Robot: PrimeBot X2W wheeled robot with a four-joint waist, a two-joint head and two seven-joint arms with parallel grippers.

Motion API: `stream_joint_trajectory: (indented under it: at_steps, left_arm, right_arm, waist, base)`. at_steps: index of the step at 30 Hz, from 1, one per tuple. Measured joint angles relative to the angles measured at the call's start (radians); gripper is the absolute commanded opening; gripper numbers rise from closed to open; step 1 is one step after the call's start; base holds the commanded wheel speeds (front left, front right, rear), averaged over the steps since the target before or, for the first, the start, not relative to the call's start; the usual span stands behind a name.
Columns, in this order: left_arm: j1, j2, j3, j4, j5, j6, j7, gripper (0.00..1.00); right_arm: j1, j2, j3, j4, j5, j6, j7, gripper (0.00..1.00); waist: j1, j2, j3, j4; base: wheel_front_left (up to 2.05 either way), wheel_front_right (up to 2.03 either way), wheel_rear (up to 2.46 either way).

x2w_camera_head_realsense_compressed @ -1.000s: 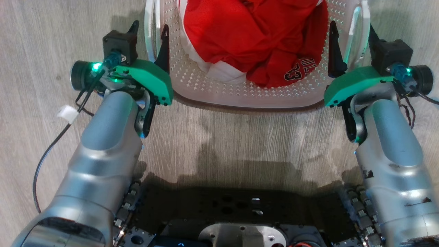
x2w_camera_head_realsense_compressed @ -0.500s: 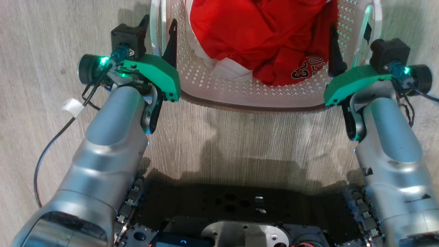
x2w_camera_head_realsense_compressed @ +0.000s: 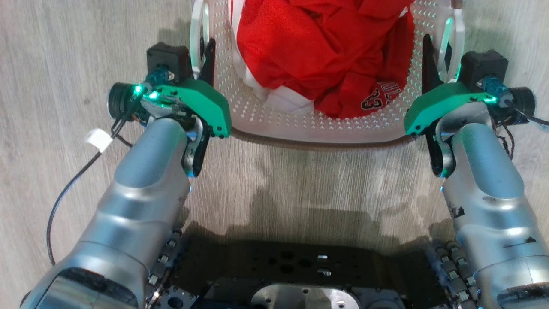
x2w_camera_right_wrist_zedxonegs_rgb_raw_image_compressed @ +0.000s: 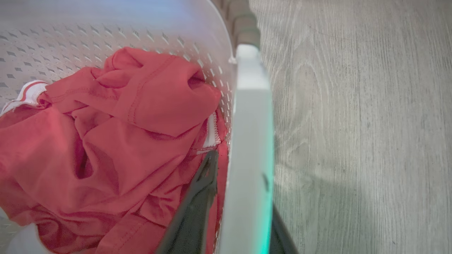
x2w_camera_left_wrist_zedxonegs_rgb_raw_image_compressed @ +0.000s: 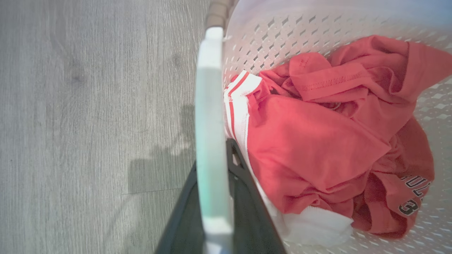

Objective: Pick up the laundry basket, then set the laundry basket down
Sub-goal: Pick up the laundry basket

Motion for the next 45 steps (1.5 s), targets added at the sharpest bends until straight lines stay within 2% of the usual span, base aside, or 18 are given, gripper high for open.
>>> stream_joint_trajectory:
  at_steps: [13, 20, 32, 45]
  left_arm:
    - [0.096, -0.001, -0.017, 0.039, -0.051, 0.008, 0.000, 0.00]
    - [0.177, -0.003, -0.026, 0.069, -0.066, 0.008, 0.002, 0.00]
    - [0.317, -0.007, -0.073, 0.182, -0.133, -0.014, 0.004, 0.00]
    - [0.417, -0.008, -0.157, 0.286, -0.232, -0.038, 0.004, 0.00]
  right_arm:
    - [-0.010, 0.009, 0.048, 0.175, 0.058, 0.000, 0.000, 0.00]
    - [-0.005, 0.012, 0.116, 0.288, 0.117, 0.000, 0.000, 0.00]
    - [0.082, 0.025, 0.310, 0.456, 0.302, 0.000, 0.000, 0.00]
    - [0.188, 0.026, 0.496, 0.493, 0.520, 0.000, 0.057, 0.00]
  waist:
    - [0.0000, 0.0000, -0.142, -0.026]
    - [0.0000, 0.0000, -0.241, -0.039]
    - [-0.0001, 0.0001, -0.449, -0.064]
    - [-0.0001, 0.0000, -0.661, -0.088]
  base:
    - [0.00, 0.00, 0.00]
    - [0.00, 0.00, 0.00]
    - [0.00, 0.00, 0.00]
    - [0.00, 0.00, 0.00]
